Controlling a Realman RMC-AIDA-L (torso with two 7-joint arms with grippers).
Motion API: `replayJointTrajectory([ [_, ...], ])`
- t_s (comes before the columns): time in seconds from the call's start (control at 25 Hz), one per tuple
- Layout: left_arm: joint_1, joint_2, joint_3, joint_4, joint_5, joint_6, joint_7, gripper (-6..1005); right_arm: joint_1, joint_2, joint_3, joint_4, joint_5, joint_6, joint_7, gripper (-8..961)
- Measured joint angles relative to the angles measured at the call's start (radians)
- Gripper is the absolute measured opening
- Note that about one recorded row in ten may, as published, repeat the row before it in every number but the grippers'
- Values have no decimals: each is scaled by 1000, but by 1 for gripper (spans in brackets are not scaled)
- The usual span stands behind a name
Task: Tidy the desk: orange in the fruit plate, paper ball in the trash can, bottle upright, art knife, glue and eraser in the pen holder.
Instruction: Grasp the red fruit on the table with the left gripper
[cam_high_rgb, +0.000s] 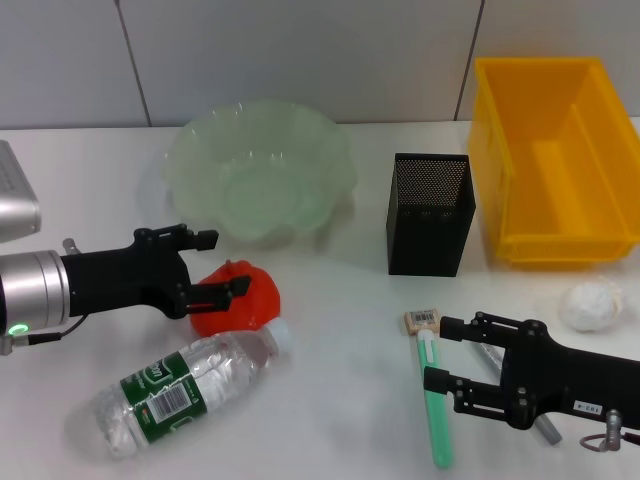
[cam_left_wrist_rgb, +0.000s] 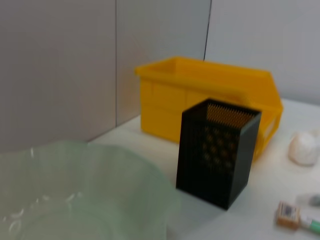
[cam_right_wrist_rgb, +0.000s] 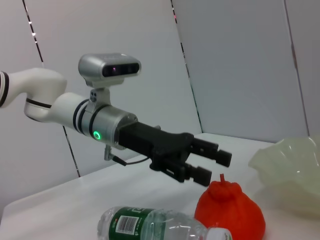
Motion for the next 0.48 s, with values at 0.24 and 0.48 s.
replayJointTrajectory([
  [0.24,-6,-6,45,-4,23,-95,-16,802,9,0,0,0,0,-1,0,696],
  [0.48,-8,-7,91,-5,21,-131,-49,802,11,0,0,0,0,0,0,695],
])
